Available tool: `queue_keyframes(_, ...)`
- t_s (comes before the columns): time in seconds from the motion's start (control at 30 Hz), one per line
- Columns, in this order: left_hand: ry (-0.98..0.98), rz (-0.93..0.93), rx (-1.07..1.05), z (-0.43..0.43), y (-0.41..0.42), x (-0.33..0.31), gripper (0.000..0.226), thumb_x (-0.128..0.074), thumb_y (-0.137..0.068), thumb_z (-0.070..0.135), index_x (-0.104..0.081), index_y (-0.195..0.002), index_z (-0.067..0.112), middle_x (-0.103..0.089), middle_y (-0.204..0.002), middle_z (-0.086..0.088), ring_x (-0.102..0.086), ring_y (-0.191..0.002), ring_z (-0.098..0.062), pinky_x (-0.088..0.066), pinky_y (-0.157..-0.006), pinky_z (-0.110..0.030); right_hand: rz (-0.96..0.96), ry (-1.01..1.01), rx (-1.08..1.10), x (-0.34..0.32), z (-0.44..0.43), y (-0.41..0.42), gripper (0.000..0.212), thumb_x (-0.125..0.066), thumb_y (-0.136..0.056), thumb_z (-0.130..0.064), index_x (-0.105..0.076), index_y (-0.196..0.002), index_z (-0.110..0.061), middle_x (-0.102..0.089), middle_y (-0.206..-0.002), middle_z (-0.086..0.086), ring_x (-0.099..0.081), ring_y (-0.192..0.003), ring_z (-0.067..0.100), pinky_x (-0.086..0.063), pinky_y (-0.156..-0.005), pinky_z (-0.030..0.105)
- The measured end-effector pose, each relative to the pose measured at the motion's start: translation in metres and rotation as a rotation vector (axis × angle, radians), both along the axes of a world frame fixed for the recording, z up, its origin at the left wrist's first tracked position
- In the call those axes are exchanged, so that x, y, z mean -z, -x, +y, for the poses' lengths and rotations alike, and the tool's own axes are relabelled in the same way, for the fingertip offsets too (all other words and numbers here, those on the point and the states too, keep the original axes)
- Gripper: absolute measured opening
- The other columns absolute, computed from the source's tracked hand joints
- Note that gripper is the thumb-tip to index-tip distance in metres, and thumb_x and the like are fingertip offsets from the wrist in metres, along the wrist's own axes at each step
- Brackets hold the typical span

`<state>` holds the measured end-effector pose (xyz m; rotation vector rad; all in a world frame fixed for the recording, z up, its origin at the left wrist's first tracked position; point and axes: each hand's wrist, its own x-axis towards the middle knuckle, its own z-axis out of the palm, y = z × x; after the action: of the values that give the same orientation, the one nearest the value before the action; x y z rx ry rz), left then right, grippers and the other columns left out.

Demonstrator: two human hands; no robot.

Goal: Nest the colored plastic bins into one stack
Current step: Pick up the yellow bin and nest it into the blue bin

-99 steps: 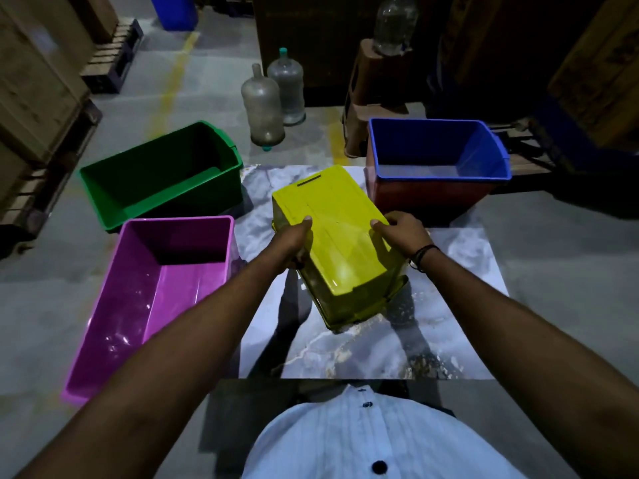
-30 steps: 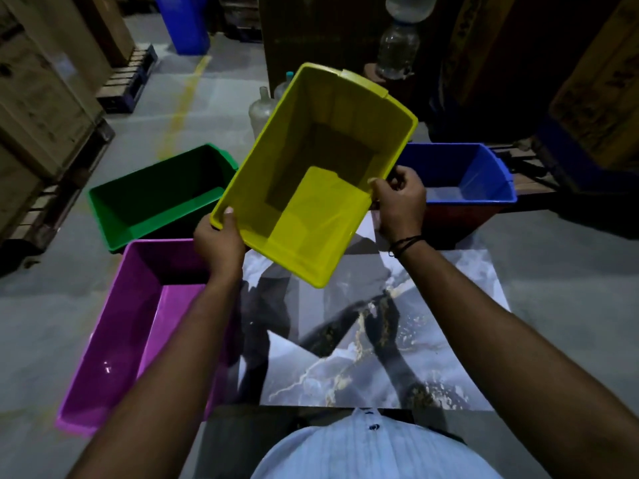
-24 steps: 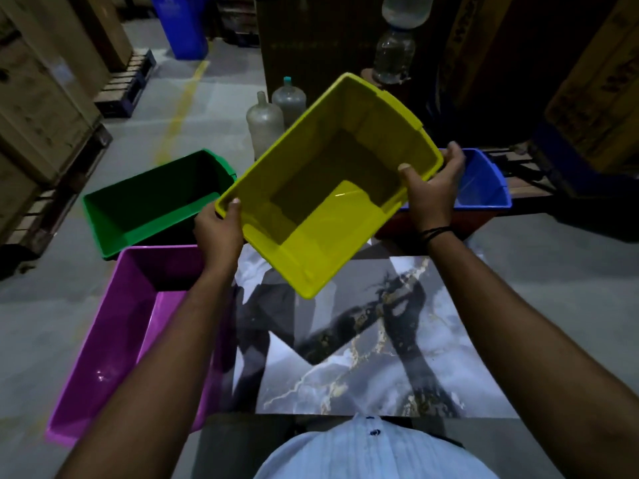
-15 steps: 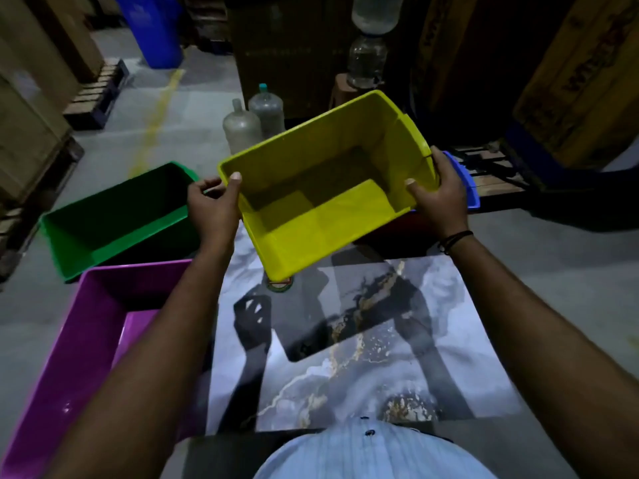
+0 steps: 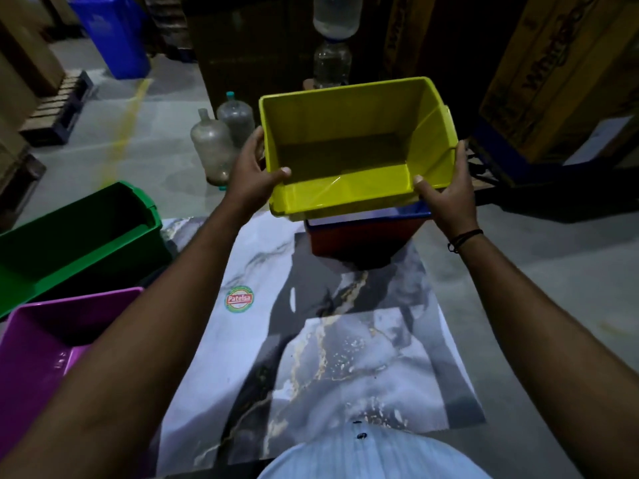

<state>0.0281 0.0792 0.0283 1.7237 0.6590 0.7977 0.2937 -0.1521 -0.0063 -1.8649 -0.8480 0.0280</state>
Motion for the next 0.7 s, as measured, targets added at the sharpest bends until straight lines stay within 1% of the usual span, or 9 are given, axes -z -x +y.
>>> queue_keyframes(0.1,-0.023,0.067,0.019,-0.004,-0.032,0.0,0.091,-0.071,-0.077,0.003,-0.028,-0.157,0.014,-0.046,-0.153,-0.005,-0.048,-0.138,-0.024,-0.046,-0.111,-0.047,0.029,0.043,-0.018,0.007,-0.004,-0.021,0.117,-0.073,-0.079,-0.06,-0.004,-0.161,-0.013,-0.012,-0.168,0.011,-0.015,-0.155,0.026,-0.023,-0.123,0.043)
queue_keyframes(0.17,-0.009,0.109,0.025,-0.004,-0.05,0.006,0.094,-0.071,-0.076,0.003,-0.026,-0.158,0.016,-0.045,-0.155,-0.006,-0.046,-0.139,-0.026,-0.045,-0.112,-0.051,0.037,0.103,-0.028,0.012,-0.007,-0.034,0.121,-0.079,-0.078,-0.053,0.0,-0.161,-0.013,-0.008,-0.168,0.011,-0.011,-0.155,0.027,-0.019,-0.12,0.036)
queue_keyframes(0.27,0.011,0.173,0.038,-0.001,-0.07,0.019,0.094,-0.072,-0.075,0.004,-0.028,-0.157,0.018,-0.048,-0.151,-0.005,-0.047,-0.137,-0.028,-0.046,-0.11,-0.054,0.066,0.18,-0.029,0.023,-0.009,-0.053,0.13,-0.083,-0.072,-0.055,0.003,-0.161,-0.015,-0.007,-0.168,0.013,-0.01,-0.155,0.028,-0.018,-0.121,0.039)
queue_keyframes(0.33,0.027,0.206,0.047,-0.001,-0.079,0.028,0.092,-0.074,-0.076,-0.001,-0.032,-0.155,0.02,-0.052,-0.144,-0.003,-0.051,-0.13,-0.025,-0.048,-0.108,-0.052,0.079,0.217,-0.022,0.033,-0.009,-0.063,0.134,-0.083,-0.068,-0.06,0.002,-0.161,-0.016,-0.009,-0.168,0.013,-0.011,-0.154,0.028,-0.019,-0.121,0.041)
queue_keyframes(0.4,0.046,0.231,0.047,-0.003,-0.086,0.038,0.096,-0.077,-0.073,-0.003,-0.032,-0.155,0.023,-0.055,-0.141,0.0,-0.054,-0.127,-0.023,-0.051,-0.104,-0.048,0.094,0.242,-0.015,0.041,-0.009,-0.071,0.136,-0.083,-0.065,-0.064,0.001,-0.161,-0.016,-0.01,-0.168,0.011,-0.011,-0.154,0.027,-0.021,-0.122,0.041)
queue_keyframes(0.47,0.064,0.278,0.017,-0.004,-0.09,0.05,0.097,-0.08,-0.071,-0.003,-0.035,-0.153,0.024,-0.058,-0.134,0.003,-0.057,-0.121,-0.022,-0.053,-0.101,-0.042,0.103,0.259,-0.024,0.046,-0.007,-0.076,0.135,-0.084,-0.067,-0.061,0.001,-0.161,-0.015,-0.01,-0.168,0.012,-0.013,-0.154,0.026,-0.023,-0.121,0.039)
queue_keyframes(0.53,0.07,0.32,-0.018,-0.003,-0.093,0.061,0.094,-0.086,-0.068,0.005,-0.041,-0.15,0.02,-0.061,-0.133,0.001,-0.061,-0.12,-0.022,-0.053,-0.101,-0.043,0.098,0.28,-0.04,0.05,-0.002,-0.08,0.133,-0.084,-0.069,-0.058,0.001,-0.161,-0.014,-0.01,-0.168,0.012,-0.013,-0.155,0.027,-0.023,-0.122,0.04)
queue_keyframes(0.6,0.066,0.406,-0.071,-0.003,-0.097,0.068,0.102,-0.092,-0.061,0.023,-0.043,-0.15,0.014,-0.057,-0.144,-0.005,-0.057,-0.128,-0.026,-0.052,-0.104,-0.046,0.099,0.307,-0.049,0.054,0.003,-0.082,0.13,-0.083,-0.071,-0.057,0.0,-0.161,-0.012,-0.009,-0.168,0.014,-0.013,-0.155,0.028,-0.022,-0.122,0.039)
queue_keyframes(0.7,0.041,0.535,-0.112,-0.007,-0.101,0.079,0.102,-0.092,-0.069,0.025,-0.037,-0.154,0.011,-0.047,-0.153,-0.01,-0.051,-0.135,-0.029,-0.051,-0.103,-0.045,0.132,0.375,-0.063,0.06,0.009,-0.087,0.127,-0.081,-0.073,-0.056,-0.002,-0.161,-0.009,-0.01,-0.168,0.014,-0.014,-0.154,0.028,-0.021,-0.12,0.038)
